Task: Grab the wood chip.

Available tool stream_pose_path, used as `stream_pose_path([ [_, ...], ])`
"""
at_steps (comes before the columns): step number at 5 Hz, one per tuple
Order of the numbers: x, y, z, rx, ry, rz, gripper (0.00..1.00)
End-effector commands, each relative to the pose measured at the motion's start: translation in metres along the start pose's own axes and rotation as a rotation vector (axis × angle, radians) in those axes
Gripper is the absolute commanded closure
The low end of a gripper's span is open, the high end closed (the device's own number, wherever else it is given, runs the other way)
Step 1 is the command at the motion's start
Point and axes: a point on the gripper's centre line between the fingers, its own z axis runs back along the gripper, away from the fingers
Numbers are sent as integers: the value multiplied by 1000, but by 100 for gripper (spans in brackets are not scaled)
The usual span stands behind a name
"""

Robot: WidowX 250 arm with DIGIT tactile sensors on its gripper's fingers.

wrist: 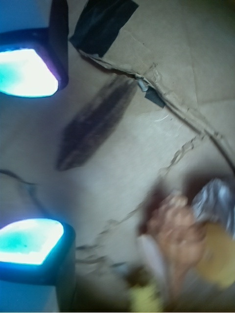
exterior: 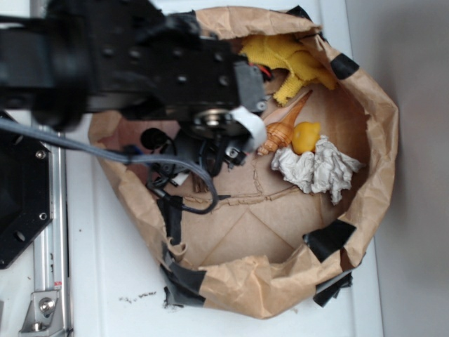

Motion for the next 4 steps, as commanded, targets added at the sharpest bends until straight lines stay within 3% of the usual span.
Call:
stream_pose_path([
  [1, 13, -7, -15, 8, 33, -112, 0],
  [3, 13, -7, -34, -4, 53, -88, 0],
  [4, 17, -19, -53, -26, 45, -103, 0],
])
